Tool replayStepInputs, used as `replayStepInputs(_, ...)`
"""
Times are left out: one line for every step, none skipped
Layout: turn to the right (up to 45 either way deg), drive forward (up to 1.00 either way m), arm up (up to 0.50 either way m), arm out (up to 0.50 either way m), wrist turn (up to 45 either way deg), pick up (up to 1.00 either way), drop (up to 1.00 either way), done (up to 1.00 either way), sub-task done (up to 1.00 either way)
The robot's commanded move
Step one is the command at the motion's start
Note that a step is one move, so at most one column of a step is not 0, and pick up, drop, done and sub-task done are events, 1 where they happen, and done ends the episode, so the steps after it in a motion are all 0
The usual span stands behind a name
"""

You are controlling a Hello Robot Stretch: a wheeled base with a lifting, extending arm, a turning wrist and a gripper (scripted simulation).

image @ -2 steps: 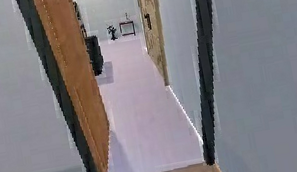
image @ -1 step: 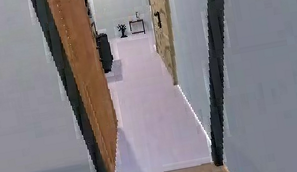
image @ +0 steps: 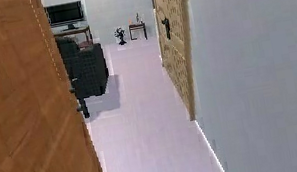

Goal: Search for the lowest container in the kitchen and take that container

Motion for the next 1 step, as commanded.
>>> replayStepInputs(-3.0, 0.00, 0.00, 0.00, 0.0, 0.00, 0.00, 0.00, 0.00)
